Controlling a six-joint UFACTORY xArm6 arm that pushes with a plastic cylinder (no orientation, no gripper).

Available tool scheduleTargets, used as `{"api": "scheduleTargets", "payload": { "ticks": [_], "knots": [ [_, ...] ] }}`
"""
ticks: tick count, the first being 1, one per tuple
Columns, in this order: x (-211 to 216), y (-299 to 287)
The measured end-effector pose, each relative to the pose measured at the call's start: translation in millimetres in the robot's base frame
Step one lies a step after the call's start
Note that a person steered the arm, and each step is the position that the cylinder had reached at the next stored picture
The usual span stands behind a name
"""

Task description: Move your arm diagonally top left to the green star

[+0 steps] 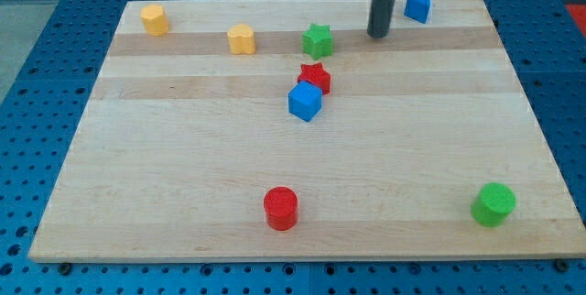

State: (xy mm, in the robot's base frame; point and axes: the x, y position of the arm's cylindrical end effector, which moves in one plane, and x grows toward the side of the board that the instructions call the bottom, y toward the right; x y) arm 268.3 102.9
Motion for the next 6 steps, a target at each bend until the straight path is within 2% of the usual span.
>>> {"api": "scheduleTargets", "payload": {
  "ticks": [2, 3, 6],
  "knots": [
    [-8, -11],
    [-13, -55],
    [-18, -120]
  ]
}}
